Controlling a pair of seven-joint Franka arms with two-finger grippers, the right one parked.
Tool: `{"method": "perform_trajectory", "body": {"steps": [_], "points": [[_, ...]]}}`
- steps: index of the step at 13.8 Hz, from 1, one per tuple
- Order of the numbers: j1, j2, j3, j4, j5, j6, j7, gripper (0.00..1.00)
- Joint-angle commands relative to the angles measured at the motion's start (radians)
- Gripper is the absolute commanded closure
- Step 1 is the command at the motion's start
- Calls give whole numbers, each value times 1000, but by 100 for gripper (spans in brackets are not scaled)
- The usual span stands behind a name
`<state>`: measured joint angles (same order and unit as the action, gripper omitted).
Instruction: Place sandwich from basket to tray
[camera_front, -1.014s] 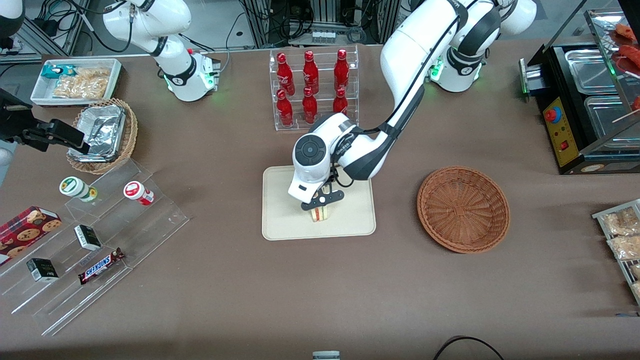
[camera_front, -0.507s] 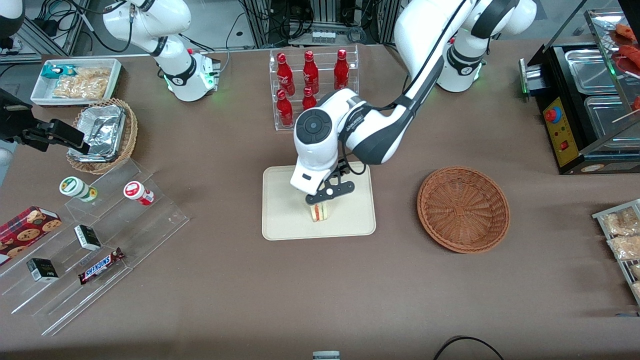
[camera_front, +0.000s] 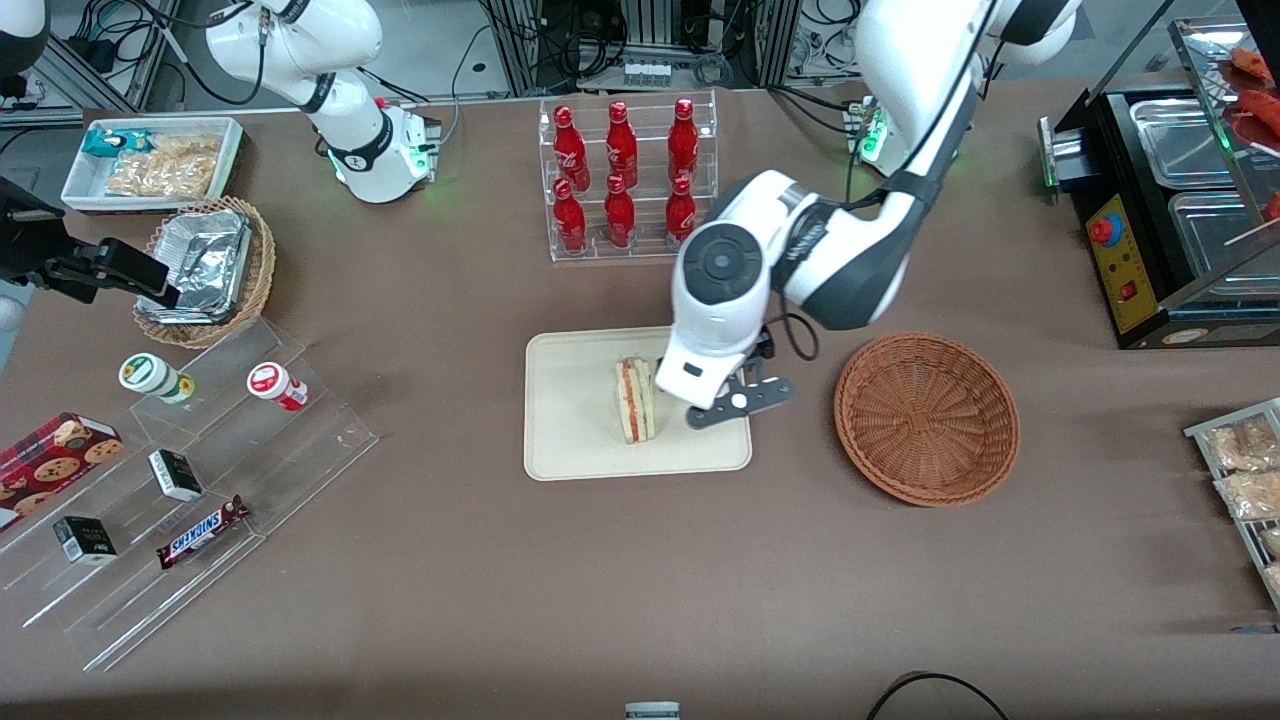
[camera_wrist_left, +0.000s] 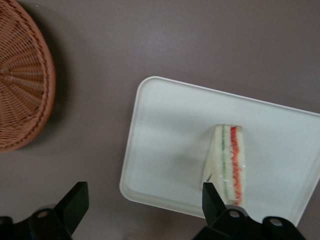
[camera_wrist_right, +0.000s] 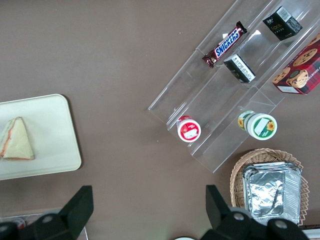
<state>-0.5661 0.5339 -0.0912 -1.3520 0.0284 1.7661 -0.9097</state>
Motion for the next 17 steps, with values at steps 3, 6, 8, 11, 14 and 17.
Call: {"method": "perform_trajectory", "body": {"steps": [3,6,8,11,14,17], "points": [[87,-86,-2,-81,-16,-75,126,0],[147,-143,-1,-116,-15,-128,189,0],[207,-213,-15,-166,-16,-132,256,0],[294,-275,-50,-199,-16,-172,353,0],[394,-360,-87,-231,-15,-258,492,0],[466,-429,-91,-233,-15,-341,610,0]]}}
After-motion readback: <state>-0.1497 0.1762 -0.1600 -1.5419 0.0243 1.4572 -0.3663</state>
